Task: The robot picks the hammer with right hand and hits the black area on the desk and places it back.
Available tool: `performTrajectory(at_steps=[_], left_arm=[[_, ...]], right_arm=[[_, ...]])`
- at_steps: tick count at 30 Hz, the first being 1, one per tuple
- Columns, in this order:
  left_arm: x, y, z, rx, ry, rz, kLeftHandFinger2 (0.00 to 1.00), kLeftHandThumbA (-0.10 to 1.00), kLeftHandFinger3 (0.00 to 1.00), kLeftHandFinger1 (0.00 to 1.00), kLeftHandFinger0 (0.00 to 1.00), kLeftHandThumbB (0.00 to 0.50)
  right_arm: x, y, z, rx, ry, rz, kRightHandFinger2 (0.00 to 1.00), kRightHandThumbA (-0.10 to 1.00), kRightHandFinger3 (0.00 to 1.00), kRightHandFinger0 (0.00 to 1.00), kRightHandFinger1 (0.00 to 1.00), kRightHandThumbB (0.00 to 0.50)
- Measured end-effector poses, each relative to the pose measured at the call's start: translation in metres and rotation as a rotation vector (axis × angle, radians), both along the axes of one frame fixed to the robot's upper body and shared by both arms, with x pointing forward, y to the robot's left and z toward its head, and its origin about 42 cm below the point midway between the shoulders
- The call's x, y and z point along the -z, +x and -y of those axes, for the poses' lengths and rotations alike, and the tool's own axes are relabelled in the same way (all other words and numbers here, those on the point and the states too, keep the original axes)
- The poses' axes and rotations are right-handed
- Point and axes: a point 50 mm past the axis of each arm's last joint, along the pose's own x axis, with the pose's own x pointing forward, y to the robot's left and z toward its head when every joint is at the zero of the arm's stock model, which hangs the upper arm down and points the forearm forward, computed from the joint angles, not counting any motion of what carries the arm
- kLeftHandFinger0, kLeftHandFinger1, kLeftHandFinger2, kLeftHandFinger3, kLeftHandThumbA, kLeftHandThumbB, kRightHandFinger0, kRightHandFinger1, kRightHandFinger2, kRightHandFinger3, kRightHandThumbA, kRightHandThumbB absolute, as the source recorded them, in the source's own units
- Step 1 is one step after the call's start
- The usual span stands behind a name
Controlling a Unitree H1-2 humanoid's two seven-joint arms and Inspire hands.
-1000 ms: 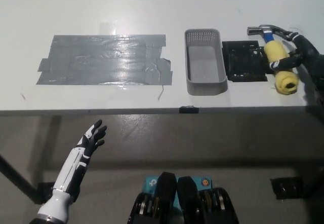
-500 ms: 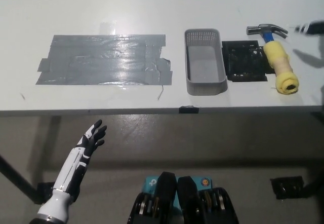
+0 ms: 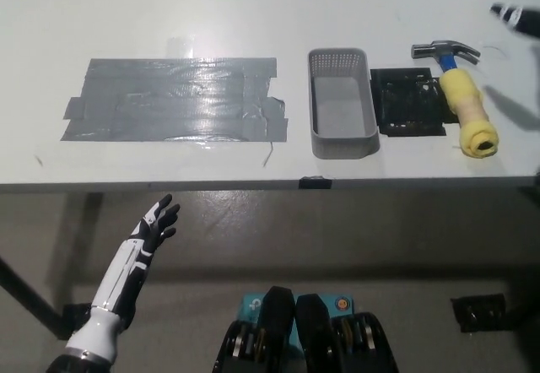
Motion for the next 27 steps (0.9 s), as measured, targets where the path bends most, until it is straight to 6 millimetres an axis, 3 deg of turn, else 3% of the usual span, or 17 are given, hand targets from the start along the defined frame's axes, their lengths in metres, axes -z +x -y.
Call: performTrajectory(at_steps=[4,12,16,17,20,22,23,27], left_arm=[[-0.003,0.005,0.001,0.003,0.0,0.011,1.0,1.0,1.0,1.0,1.0,0.061],[-0.007,0.013,0.003,0.007,0.001,0.022,1.0,1.0,1.0,1.0,1.0,0.078],[-0.006,0.015,0.002,0.006,0.002,0.017,1.0,1.0,1.0,1.0,1.0,0.084],[-0.006,0.015,0.003,0.006,0.002,0.017,1.0,1.0,1.0,1.0,1.0,0.094],[-0.009,0.018,0.003,0.007,0.003,0.025,1.0,1.0,1.0,1.0,1.0,0.092],[-0.01,0.019,0.003,0.008,0.005,0.031,1.0,1.0,1.0,1.0,1.0,0.091],[-0.012,0.019,0.004,0.009,0.007,0.036,1.0,1.0,1.0,1.0,1.0,0.09],[-0.016,0.021,0.004,0.01,0.013,0.052,1.0,1.0,1.0,1.0,1.0,0.108]], right_arm=[[0.037,-0.029,-0.02,-0.048,0.034,-0.017,1.0,1.0,1.0,1.0,1.0,0.357],[0.084,-0.098,-0.058,-0.128,0.109,-0.016,1.0,1.0,1.0,1.0,1.0,0.319],[0.093,-0.136,-0.07,-0.154,0.143,0.01,1.0,1.0,1.0,1.0,1.0,0.304],[0.094,-0.143,-0.071,-0.157,0.147,0.014,1.0,1.0,1.0,1.0,1.0,0.264],[0.09,-0.175,-0.074,-0.177,0.163,0.065,1.0,1.0,1.0,1.0,1.0,0.262],[0.085,-0.191,-0.075,-0.189,0.168,0.1,1.0,1.0,1.0,1.0,1.0,0.287],[0.082,-0.2,-0.076,-0.199,0.163,0.134,1.0,1.0,1.0,1.0,1.0,0.259],[0.095,-0.209,-0.077,-0.2,0.145,0.148,1.0,1.0,1.0,1.0,1.0,0.214]])
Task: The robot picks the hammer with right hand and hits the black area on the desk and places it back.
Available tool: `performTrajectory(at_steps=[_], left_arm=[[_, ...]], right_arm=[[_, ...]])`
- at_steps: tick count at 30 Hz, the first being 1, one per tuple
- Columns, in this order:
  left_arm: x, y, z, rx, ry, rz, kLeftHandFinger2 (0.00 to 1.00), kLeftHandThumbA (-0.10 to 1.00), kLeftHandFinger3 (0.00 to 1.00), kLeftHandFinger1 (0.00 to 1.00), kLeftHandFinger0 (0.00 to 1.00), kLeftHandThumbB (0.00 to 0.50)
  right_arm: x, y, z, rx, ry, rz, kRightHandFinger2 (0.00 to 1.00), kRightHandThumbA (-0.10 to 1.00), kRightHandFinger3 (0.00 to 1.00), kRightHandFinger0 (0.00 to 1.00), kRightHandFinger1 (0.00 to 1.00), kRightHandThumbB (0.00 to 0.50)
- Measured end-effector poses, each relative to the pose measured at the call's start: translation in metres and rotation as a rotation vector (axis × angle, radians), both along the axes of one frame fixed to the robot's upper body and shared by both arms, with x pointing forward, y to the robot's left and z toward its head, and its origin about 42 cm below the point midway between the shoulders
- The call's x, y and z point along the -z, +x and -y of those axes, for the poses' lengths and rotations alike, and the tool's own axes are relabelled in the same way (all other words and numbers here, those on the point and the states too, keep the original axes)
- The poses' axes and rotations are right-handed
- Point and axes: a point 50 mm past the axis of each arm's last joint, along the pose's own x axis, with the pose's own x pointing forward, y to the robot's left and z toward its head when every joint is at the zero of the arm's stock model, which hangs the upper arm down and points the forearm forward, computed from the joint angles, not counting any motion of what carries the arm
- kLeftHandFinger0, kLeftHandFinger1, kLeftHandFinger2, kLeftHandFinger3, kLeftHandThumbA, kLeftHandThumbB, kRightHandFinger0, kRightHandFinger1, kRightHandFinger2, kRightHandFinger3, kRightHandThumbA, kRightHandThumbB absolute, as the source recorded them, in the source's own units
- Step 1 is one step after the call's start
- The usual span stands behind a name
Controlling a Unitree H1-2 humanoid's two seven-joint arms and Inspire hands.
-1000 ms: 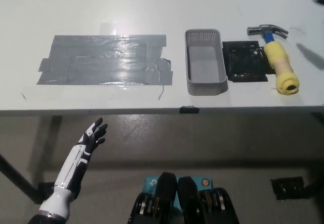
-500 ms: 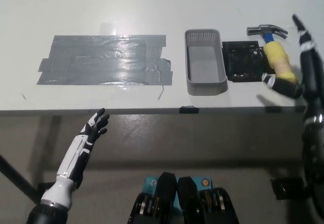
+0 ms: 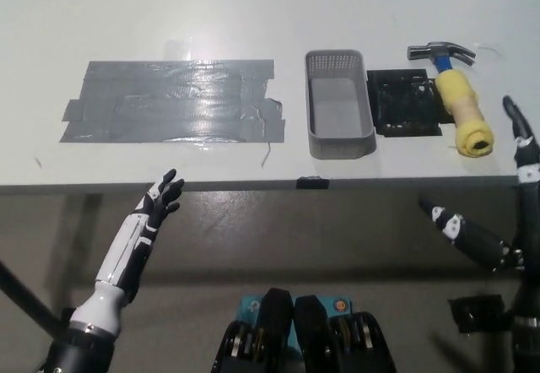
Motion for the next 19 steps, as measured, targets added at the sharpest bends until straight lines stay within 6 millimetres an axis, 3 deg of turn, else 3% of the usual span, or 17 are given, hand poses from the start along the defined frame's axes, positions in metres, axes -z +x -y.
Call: performTrajectory(at_steps=[2,3,4,7,9,19], left_arm=[[-0.002,0.0,0.0,0.001,0.001,0.006,1.0,1.0,1.0,1.0,1.0,0.109],[-0.002,0.0,0.0,0.001,0.001,0.008,1.0,1.0,1.0,1.0,1.0,0.093],[-0.002,-0.001,0.0,0.0,0.001,0.008,1.0,1.0,1.0,1.0,1.0,0.089],[-0.003,-0.004,0.0,0.0,0.0,0.013,1.0,1.0,1.0,1.0,1.0,0.09],[-0.002,-0.007,-0.001,-0.001,0.0,0.01,1.0,1.0,1.0,1.0,1.0,0.102],[0.0,-0.009,-0.001,-0.004,0.001,0.004,1.0,1.0,1.0,1.0,1.0,0.119]], right_arm=[[0.013,0.003,0.001,0.007,-0.011,-0.02,1.0,1.0,1.0,1.0,1.0,0.212],[0.017,0.003,0.0,0.009,-0.016,-0.026,1.0,0.92,1.0,1.0,1.0,0.198],[0.02,0.004,0.0,0.009,-0.018,-0.027,1.0,0.93,1.0,1.0,1.0,0.175],[0.044,0.011,0.001,0.007,-0.027,-0.097,1.0,0.92,1.0,1.0,1.0,0.172],[0.053,0.012,0.002,0.006,-0.029,-0.122,1.0,0.98,1.0,1.0,1.0,0.212],[0.067,0.01,0.002,-0.008,-0.025,-0.154,1.0,0.97,1.0,1.0,1.0,0.219]])
